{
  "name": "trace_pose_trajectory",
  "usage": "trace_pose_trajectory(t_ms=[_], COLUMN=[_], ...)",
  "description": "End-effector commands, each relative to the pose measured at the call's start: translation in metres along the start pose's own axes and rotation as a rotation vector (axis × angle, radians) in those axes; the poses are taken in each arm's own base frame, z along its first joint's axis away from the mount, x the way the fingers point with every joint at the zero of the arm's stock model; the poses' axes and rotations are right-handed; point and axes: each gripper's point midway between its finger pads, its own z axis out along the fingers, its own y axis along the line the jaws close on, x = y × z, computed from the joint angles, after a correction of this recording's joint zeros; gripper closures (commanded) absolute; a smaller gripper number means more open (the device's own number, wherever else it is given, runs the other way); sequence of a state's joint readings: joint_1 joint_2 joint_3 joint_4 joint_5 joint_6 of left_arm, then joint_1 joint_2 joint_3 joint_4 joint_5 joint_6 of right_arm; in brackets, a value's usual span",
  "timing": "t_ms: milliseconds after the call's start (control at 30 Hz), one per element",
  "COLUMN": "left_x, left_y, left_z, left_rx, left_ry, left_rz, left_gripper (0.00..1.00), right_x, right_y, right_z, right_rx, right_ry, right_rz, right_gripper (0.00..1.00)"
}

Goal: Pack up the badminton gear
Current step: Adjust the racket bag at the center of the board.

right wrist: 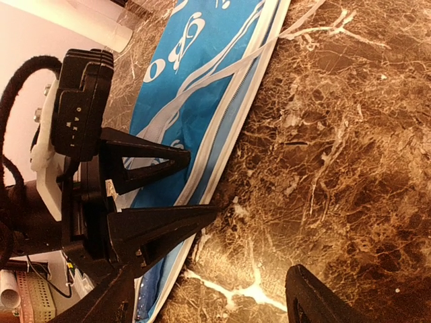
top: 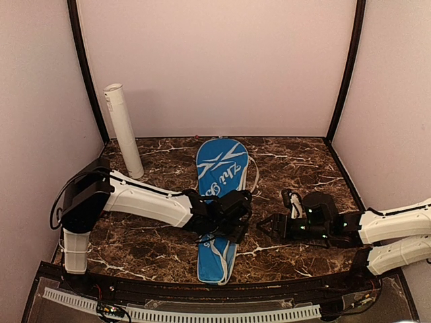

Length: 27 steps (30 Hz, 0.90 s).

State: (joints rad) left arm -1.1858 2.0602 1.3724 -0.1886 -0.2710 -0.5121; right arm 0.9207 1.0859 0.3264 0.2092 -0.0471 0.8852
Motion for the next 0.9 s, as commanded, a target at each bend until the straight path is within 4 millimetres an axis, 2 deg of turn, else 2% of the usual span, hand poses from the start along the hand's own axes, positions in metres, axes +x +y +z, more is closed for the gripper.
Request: trace_pose_trajectory(t_ms=[0, 100, 267, 500, 600, 700, 867], left_x=[0.036, 0.044, 0.060, 0.066, 0.066, 0.060, 0.040], left_y=[0.022, 0.029, 0.040, 0.046, 0.044, 0.039, 0.030], left_z=[0.010, 0.013, 0.019, 0.019, 0.018, 0.014, -0.008], left_rx=[-0.106, -0.141, -0.194, -0.219, -0.207, -0.187, -0.113], left_ry=[0.121, 0.143, 0.193, 0.206, 0.206, 0.182, 0.091], left_rz=[0.032, 0.033, 0.038, 0.044, 0.038, 0.026, -0.022], left_gripper=[0.39, 0.44, 0.65, 0.86, 0.99, 1.00, 1.00], right_x=[-0.006, -0.006, -0.008, -0.010, -0.011, -0.014, -0.020], right_y=[-0.002, -0.002, -0.004, -0.007, -0.008, -0.010, -0.011], right_z=[0.001, 0.000, -0.002, -0.005, -0.007, -0.009, -0.014], right_rx=[-0.009, -0.011, -0.006, 0.005, 0.012, 0.025, 0.040], right_ry=[-0.037, -0.045, -0.061, -0.081, -0.089, -0.102, -0.132], right_rz=[0.026, 0.033, 0.043, 0.050, 0.056, 0.060, 0.056], right_gripper=[0.23, 0.22, 0.22, 0.22, 0.22, 0.22, 0.22])
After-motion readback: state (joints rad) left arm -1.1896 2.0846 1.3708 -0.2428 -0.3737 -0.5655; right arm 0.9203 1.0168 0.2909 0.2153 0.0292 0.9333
